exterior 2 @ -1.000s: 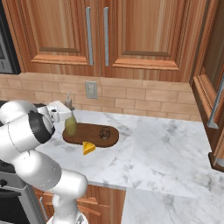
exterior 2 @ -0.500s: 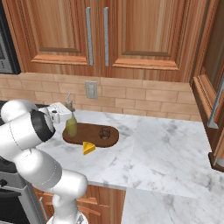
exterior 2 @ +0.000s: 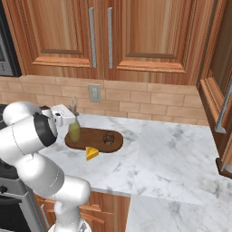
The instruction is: Retrieve the reheated potato from the microwave, then place the potato, cheese, and condiment on the cutting board.
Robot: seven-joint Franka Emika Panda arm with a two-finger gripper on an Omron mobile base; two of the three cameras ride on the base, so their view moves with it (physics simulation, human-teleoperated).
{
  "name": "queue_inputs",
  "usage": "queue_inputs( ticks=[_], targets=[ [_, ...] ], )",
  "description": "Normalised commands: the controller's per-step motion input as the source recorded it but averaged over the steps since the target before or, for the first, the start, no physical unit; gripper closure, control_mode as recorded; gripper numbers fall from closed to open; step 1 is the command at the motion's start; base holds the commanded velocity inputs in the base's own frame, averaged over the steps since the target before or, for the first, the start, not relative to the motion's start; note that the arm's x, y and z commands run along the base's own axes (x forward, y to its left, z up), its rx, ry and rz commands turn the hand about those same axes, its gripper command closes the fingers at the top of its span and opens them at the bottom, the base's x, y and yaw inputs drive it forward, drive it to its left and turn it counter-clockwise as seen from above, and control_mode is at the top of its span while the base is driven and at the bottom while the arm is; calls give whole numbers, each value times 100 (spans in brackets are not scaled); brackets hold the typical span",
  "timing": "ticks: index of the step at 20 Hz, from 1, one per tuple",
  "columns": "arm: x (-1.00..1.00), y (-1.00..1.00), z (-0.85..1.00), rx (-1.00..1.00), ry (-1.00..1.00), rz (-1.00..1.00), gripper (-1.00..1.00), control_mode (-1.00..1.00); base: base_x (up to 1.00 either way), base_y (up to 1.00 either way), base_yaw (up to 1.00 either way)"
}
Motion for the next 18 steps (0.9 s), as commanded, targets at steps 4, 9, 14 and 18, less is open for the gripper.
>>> queue_inputs(
  ticks=[4, 9, 14, 18],
  targets=[
    [-15, -9, -35, 11, 0, 0, 100, -100, 0, 0, 0],
    [-18, -5, -38, 8, 0, 0, -100, -100, 0, 0, 0],
    [-13, 0, -30, 9, 0, 0, -100, -100, 0, 0, 0],
    [-2, 0, -15, 10, 0, 0, -100, -100, 0, 0, 0]
  ],
)
